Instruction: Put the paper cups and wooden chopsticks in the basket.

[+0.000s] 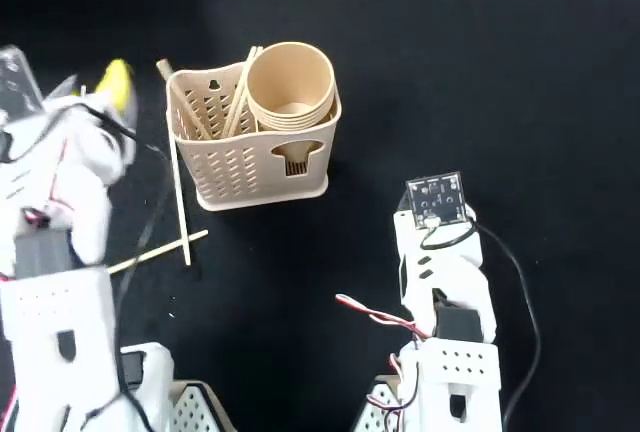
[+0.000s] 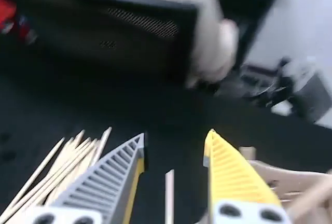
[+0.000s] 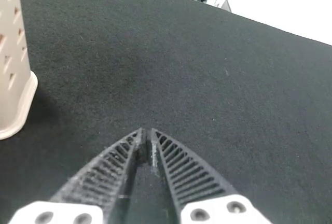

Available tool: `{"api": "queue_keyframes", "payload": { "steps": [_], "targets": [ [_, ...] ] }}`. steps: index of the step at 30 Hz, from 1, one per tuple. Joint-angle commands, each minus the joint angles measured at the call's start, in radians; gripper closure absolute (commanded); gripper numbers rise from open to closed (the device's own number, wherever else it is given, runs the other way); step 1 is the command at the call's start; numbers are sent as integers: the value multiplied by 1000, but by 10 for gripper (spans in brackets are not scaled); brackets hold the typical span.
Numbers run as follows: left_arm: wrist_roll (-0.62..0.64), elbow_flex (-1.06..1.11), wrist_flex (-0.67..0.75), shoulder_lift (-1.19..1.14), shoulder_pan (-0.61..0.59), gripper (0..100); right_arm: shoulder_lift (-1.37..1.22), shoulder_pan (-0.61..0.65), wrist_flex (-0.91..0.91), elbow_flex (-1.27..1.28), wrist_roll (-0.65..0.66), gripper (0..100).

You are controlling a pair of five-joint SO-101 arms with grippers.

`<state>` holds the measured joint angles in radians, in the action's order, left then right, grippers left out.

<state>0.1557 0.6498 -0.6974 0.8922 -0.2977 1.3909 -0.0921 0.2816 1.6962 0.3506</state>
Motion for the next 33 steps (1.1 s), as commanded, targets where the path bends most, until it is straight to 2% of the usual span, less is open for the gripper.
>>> {"api": "queue_keyframes", "payload": {
  "steps": [1, 8, 17, 24, 31, 33],
  "targets": [
    [15, -147, -66, -227, -68, 808, 8, 12, 3, -1, 8, 985],
    [20, -386, -126, -715, -35, 808, 8, 12, 3, -1, 8, 985],
    [15, -717, -298, -1203, 54, 808, 8, 12, 3, -1, 8, 985],
    [20, -923, -394, -1455, 84, 808, 8, 12, 3, -1, 8, 985],
    [15, -1096, -509, -1602, 81, 815, 8, 12, 3, -1, 8, 985],
    [14, -1136, -542, -1622, 76, 855, 8, 12, 3, -1, 8, 985]
  ]
}}
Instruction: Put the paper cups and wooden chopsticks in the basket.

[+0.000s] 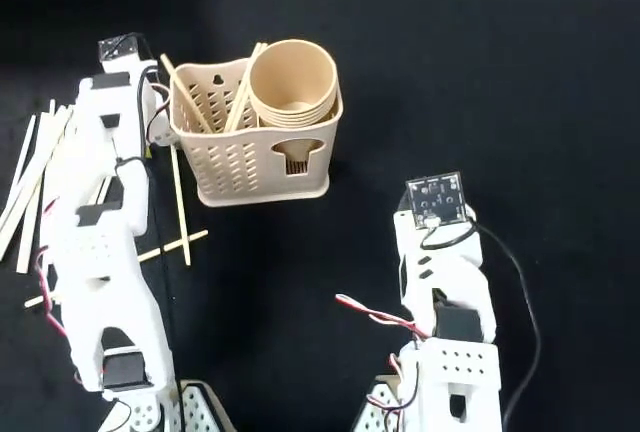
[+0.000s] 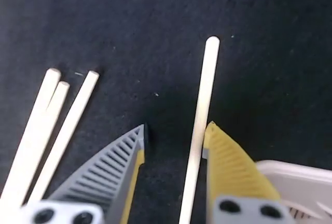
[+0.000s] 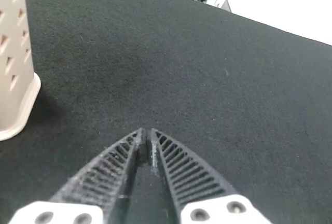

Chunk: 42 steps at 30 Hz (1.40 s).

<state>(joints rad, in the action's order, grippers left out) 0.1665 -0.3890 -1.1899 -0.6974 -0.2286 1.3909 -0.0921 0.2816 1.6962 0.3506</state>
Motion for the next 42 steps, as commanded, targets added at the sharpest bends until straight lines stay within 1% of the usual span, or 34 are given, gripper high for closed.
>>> {"api": "queue_keyframes", "payload": {
  "steps": [1, 3, 5, 7, 11, 14, 17, 19, 21, 27, 36, 38, 42],
  "targets": [
    [3, -114, -63, -37, 2, 890, 8, 12, 3, -1, 8, 985],
    [2, -145, -86, -44, -8, 970, 8, 12, 3, -1, 8, 985],
    [2, -166, -118, -43, -22, 959, 8, 12, 3, -1, 8, 985],
    [2, -188, -149, -41, -35, 975, 8, 12, 3, -1, 8, 985],
    [2, -278, -278, -41, -51, 971, 8, 12, 3, -1, 8, 985],
    [-2, -427, -414, -41, -79, 971, 8, 12, 3, -1, 8, 985],
    [-38, -638, -568, -40, -97, 971, 8, 12, 5, -1, 8, 985],
    [-55, -702, -574, -38, -107, 972, 8, 12, 5, -1, 8, 985],
    [-66, -707, -574, -8, -107, 972, 8, 12, 5, -1, 8, 985],
    [-77, -622, -574, 189, -104, 972, 8, 12, 5, -1, 9, 985],
    [-75, -346, -565, 761, -101, 972, 10, 14, 6, -1, 9, 985],
    [-83, -285, -532, 867, -77, 971, 10, 14, 6, -1, 8, 985],
    [-75, -94, -393, 1039, -24, 971, 10, 14, 6, -1, 6, 985]
  ]
}}
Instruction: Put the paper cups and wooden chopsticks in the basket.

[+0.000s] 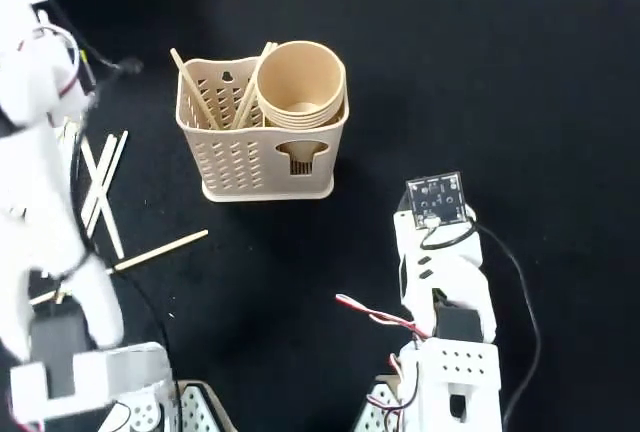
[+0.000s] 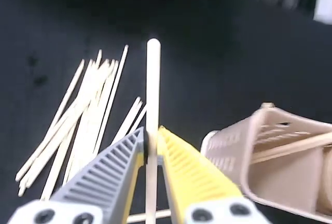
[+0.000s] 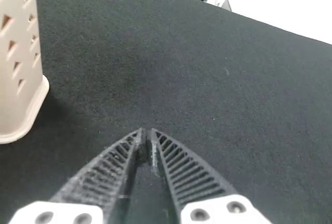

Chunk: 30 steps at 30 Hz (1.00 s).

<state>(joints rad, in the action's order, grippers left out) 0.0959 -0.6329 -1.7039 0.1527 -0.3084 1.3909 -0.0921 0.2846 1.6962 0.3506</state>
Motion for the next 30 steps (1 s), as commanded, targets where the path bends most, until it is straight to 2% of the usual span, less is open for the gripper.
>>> {"api": "queue_keyframes", "payload": {
  "steps": [1, 5, 8, 12, 16, 21, 30],
  "targets": [
    [-5, 205, 161, 236, 81, 971, 10, 14, 3, -1, 5, 985],
    [-5, 470, 388, 448, 151, 971, 10, 14, 3, -1, 6, 985],
    [9, 733, 671, 634, 182, 971, 10, 14, 3, -1, 6, 985],
    [97, 1076, 1071, 872, 234, 971, 10, 14, 3, -1, 8, 985],
    [92, 1300, 1438, 1000, 341, 971, 10, 14, 3, -1, 8, 985],
    [87, 1313, 1539, 968, 389, 971, 10, 14, 3, -1, 8, 985],
    [89, 1221, 1629, 652, 384, 971, 10, 14, 3, -1, 8, 985]
  ]
}}
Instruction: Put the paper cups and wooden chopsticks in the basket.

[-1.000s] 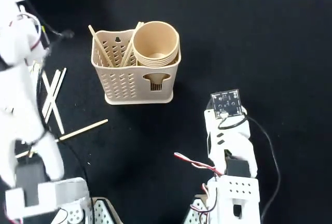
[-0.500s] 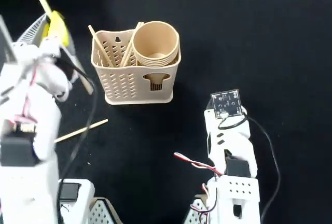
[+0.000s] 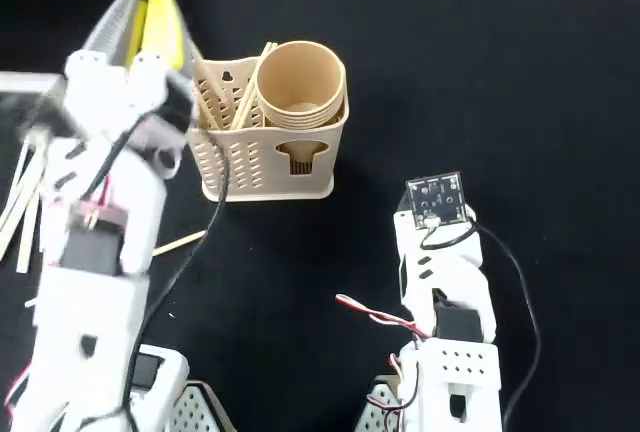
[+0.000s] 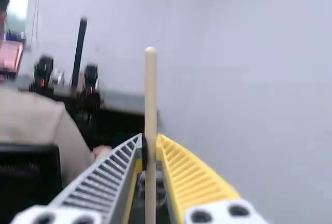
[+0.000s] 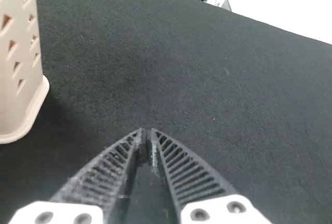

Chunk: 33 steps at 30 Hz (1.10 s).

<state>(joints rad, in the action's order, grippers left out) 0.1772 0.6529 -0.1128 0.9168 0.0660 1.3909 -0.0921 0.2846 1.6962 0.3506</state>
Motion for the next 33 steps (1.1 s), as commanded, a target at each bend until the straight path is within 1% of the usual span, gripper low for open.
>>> {"api": "queue_keyframes", "payload": {
  "steps": [1, 6, 11, 12, 14, 15, 16, 17, 20, 21, 23, 27, 29, 31, 33],
  "targets": [
    [8, -65, 41, -141, 10, 971, 10, 14, 3, -1, 8, 985],
    [9, -53, 40, -213, -15, 971, 10, 12, 3, -1, 8, 985],
    [3, -16, 29, -213, -27, 969, 10, 12, 3, -1, 9, 985],
    [6, -16, 5, -212, -27, 951, 10, 12, 3, -1, 9, 985],
    [21, -38, -101, -212, -27, 852, 10, 12, 3, -1, 9, 985],
    [57, -58, -170, -212, -27, 804, 10, 12, 3, -1, 9, 985],
    [106, -82, -238, -212, -35, 780, 10, 12, 3, -1, 9, 985],
    [141, -110, -299, -212, -38, 773, 10, 12, 3, -1, 9, 985],
    [147, -202, -476, -212, -77, 769, 10, 12, 3, -1, 9, 985],
    [138, -236, -529, -212, -96, 769, 10, 12, 3, -1, 9, 985],
    [68, -305, -638, -213, -150, 771, 10, 11, 3, -1, 9, 985],
    [-34, -414, -870, -227, -300, 770, 10, 11, 3, -1, 9, 985],
    [-83, -417, -918, -239, -389, 769, 10, 12, 3, -1, 9, 985],
    [-138, -417, -934, -279, -475, 769, 10, 12, 3, -1, 9, 985],
    [-183, -409, -934, -356, -536, 769, 10, 12, 3, -1, 9, 985]
  ]
}}
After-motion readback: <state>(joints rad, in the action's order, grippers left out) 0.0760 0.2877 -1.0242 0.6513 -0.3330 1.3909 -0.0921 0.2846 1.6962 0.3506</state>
